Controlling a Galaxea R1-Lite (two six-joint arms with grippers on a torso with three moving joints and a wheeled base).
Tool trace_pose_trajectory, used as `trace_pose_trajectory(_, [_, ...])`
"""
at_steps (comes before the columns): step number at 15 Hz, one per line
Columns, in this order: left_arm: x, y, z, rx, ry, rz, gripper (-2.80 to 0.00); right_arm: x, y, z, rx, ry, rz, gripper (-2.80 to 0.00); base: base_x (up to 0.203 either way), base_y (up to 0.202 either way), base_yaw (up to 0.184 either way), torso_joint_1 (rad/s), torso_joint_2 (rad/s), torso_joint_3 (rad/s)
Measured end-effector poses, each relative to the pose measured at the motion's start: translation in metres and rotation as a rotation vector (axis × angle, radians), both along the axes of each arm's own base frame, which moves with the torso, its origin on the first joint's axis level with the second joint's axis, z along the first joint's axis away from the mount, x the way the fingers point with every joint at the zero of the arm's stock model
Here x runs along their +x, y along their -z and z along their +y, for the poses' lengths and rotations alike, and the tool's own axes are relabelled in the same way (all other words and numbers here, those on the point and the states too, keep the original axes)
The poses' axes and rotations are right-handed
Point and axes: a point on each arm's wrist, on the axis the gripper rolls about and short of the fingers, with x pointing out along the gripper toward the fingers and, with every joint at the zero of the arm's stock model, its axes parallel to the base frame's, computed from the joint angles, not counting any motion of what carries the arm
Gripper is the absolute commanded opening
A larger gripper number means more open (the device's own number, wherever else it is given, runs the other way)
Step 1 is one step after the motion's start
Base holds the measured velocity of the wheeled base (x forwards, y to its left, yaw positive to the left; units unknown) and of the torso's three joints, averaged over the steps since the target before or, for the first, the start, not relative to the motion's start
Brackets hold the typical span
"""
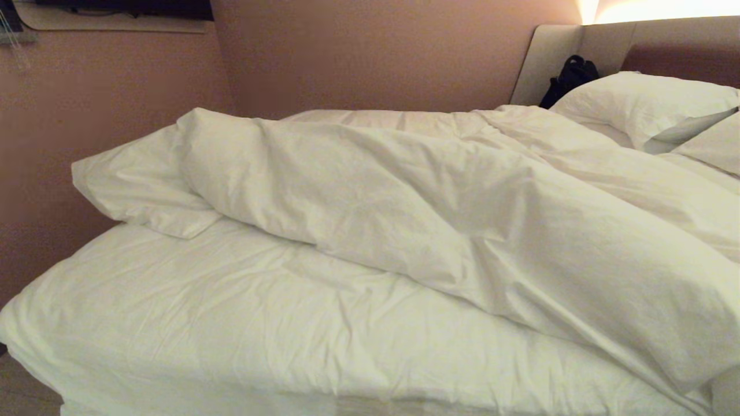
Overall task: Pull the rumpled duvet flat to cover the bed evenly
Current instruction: Flatten the corners of the folded blanket
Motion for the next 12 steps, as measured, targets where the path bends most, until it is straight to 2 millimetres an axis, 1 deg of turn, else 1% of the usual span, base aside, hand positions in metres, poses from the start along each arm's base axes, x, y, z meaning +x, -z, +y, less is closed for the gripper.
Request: trace_pose_trajectory(12, [0.0,0.0,0.0,0.0,0.0,0.0,-2.8,0.0,0.0003,0.0,0.001,0.0,0.0,-2.8,0.0,0.0,0.0,0.0,0.0,0.0])
